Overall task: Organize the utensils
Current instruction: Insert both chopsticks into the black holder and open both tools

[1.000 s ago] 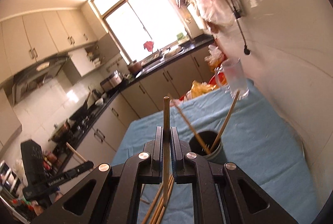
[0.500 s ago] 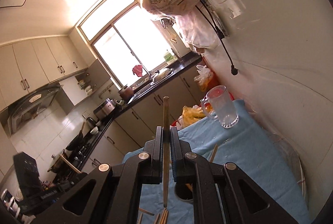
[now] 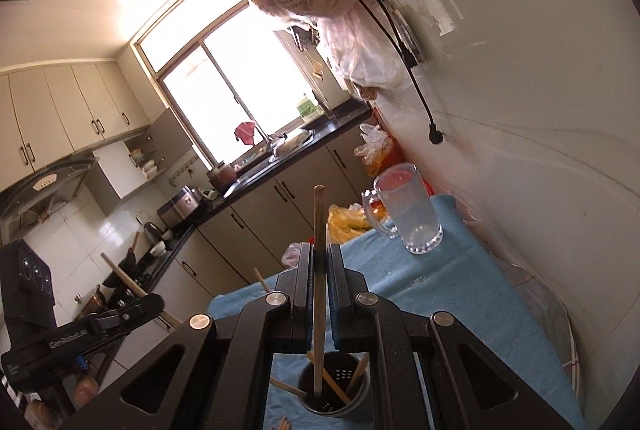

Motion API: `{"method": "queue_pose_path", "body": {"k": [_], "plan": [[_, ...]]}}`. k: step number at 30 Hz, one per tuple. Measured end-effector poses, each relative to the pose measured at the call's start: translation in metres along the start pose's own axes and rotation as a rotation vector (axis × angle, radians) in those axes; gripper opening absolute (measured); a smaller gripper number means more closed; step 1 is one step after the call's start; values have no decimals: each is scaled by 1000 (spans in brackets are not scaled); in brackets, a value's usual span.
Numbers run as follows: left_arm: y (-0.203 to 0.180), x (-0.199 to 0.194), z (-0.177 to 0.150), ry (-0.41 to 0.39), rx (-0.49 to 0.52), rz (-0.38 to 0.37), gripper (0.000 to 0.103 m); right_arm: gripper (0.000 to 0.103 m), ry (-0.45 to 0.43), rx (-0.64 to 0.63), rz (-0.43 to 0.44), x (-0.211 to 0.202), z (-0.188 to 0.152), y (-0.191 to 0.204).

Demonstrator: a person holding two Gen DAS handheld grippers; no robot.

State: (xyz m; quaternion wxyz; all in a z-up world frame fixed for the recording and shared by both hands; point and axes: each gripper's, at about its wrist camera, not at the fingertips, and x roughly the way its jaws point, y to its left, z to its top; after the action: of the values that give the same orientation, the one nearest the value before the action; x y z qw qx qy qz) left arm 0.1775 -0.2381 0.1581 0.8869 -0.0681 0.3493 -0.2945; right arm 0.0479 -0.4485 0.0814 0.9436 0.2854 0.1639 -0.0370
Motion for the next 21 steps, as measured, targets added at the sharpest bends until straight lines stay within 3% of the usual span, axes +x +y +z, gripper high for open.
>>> {"method": "queue_pose_path", "body": {"k": [9, 21], "plan": [[28, 66, -28, 123, -53, 18, 7, 7, 95, -96, -83, 38, -47, -9], [29, 78, -35, 139, -33, 13, 8, 8, 118, -159, -98, 45, -50, -8]]}}
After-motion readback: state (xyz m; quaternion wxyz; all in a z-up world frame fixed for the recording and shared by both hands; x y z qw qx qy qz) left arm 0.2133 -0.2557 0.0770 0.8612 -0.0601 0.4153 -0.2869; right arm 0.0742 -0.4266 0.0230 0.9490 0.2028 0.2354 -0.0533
